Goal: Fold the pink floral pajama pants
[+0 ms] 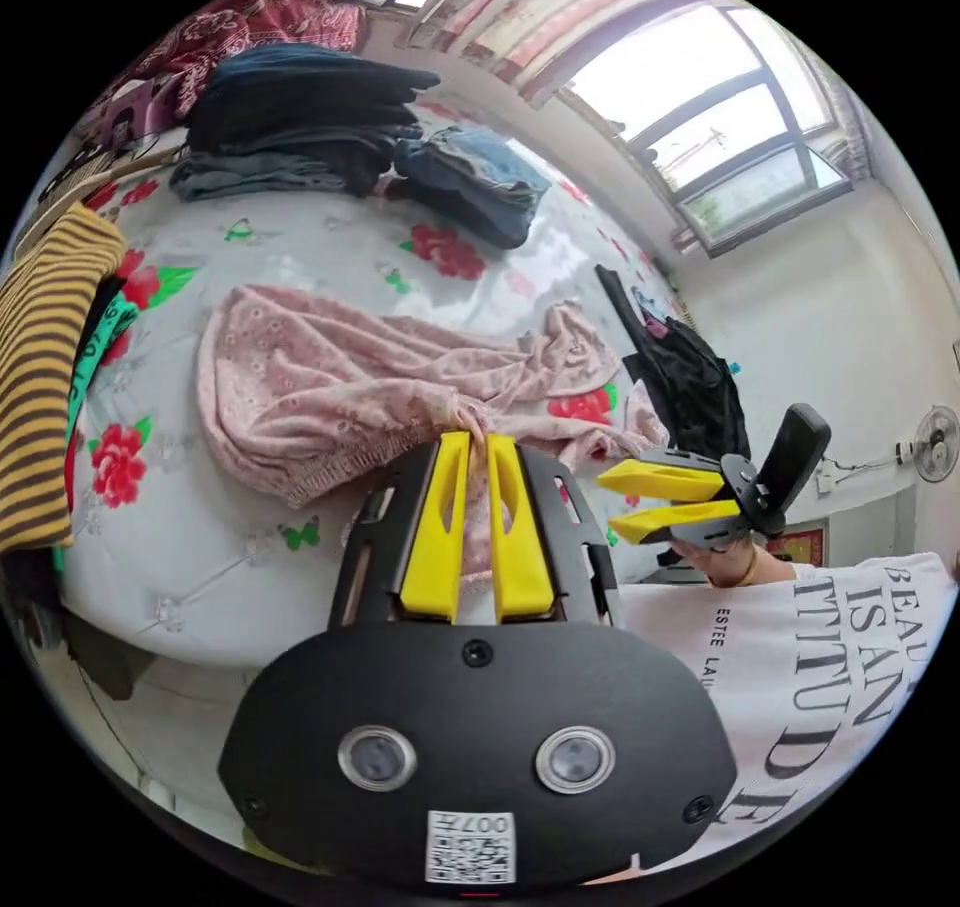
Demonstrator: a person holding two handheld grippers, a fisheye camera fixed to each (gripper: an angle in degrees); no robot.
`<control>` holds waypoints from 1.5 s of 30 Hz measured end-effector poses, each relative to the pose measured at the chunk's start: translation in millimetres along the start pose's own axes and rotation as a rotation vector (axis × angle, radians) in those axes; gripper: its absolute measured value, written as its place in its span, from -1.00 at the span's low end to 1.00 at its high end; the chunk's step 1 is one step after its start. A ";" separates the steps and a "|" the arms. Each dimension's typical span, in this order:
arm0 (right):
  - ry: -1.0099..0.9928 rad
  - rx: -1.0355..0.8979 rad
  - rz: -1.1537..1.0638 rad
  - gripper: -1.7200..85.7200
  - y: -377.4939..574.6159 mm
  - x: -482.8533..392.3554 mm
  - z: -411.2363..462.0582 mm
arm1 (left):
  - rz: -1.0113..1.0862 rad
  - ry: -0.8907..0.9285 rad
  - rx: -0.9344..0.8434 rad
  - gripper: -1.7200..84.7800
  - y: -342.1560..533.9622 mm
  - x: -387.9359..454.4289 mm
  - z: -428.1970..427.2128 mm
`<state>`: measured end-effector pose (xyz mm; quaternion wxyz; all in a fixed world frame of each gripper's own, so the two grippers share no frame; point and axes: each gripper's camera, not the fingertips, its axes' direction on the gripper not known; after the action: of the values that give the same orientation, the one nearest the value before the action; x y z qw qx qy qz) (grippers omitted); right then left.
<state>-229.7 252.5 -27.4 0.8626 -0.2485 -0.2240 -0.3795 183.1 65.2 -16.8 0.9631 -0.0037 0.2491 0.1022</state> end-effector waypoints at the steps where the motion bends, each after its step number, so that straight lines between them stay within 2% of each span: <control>1: -0.003 -0.002 0.015 -0.77 1.2 -3.7 2.4 | 0.062 0.034 0.000 -0.85 -9.1 11.2 4.7; 5: 0.071 -0.073 0.188 -0.73 12.4 -10.0 28.5 | 0.140 0.137 -0.054 -0.81 -22.3 15.0 21.7; 7: 0.120 -0.099 0.176 -0.72 10.9 -19.6 41.8 | 0.153 0.154 -0.064 -0.79 -19.7 10.4 19.4; 9: 0.151 -0.165 0.087 -0.71 5.2 -40.2 67.9 | 0.164 0.106 -0.048 -0.77 -12.4 1.1 8.2; 14: 0.337 -0.432 -0.095 -0.73 14.8 -70.9 135.3 | 0.178 -0.214 -0.025 -0.73 36.2 -50.8 -22.6; 15: 0.433 -0.462 -0.126 -0.75 22.4 -72.3 142.8 | 0.189 -0.236 -0.035 -0.71 42.0 -54.9 -21.6; 17: 0.574 -0.403 -0.153 -0.81 30.9 -75.3 130.0 | 0.316 -0.285 -0.035 -0.67 62.5 -55.2 -10.4; 18: 0.553 -0.364 -0.132 -0.85 34.0 -75.2 111.3 | 0.358 -0.303 -0.047 -0.66 65.3 -51.5 -5.0; 20: 0.537 -0.264 -0.060 -0.89 42.9 -73.8 70.8 | 0.545 -0.452 -0.140 -0.65 72.0 -31.0 31.0; 22: 0.533 -0.156 0.027 -0.92 58.8 -72.1 22.0 | 0.603 -0.599 -0.228 -0.69 73.7 -25.6 65.8; 24: 0.477 -0.036 0.141 -0.94 90.0 -71.4 -46.1 | 0.624 -0.622 -0.245 -0.75 70.4 -19.6 74.7; 27: 0.412 0.051 0.270 -0.95 134.2 -82.0 -130.0 | 0.634 -0.454 -0.185 -0.79 54.6 3.1 27.5; 29: 0.340 0.121 0.302 -0.96 159.6 -104.7 -190.4 | 0.688 -0.243 -0.108 -0.80 50.4 30.8 -55.0; 30: 0.295 0.161 0.288 -0.96 176.0 -125.0 -229.4 | 0.708 -0.199 -0.093 -0.80 50.7 38.0 -77.5; 32: 0.268 0.184 0.254 -0.96 199.6 -151.6 -276.0 | 0.815 -0.044 -0.081 -0.80 51.8 62.0 -155.5; 35: 0.211 0.152 0.295 -0.96 229.3 -149.1 -311.0 | 0.864 0.153 -0.101 -0.80 26.1 67.6 -195.8; 37: 0.252 0.134 0.356 -0.96 237.8 -118.5 -316.1 | 0.803 0.185 -0.125 -0.81 -15.6 65.0 -172.8; 39: 0.345 0.124 0.489 -0.96 228.9 -52.7 -335.4 | 0.695 0.181 -0.188 -0.84 -73.4 67.5 -124.5; 41: 0.448 0.176 0.557 -0.97 203.1 -18.4 -388.3 | 0.629 0.135 -0.182 -0.87 -157.4 109.0 -93.3; 43: 0.586 0.314 0.527 -0.97 166.7 -33.0 -476.6 | 0.691 0.095 -0.056 -0.89 -213.5 171.0 -136.0; 45: 0.819 0.549 0.320 -0.97 127.5 -127.2 -590.1 | 0.768 0.113 0.157 -0.89 -248.2 236.8 -226.1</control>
<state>-93.2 43.5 -591.6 0.9602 0.1246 0.0814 -0.2364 326.6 -144.8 -339.5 0.8368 0.1580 0.2919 0.4354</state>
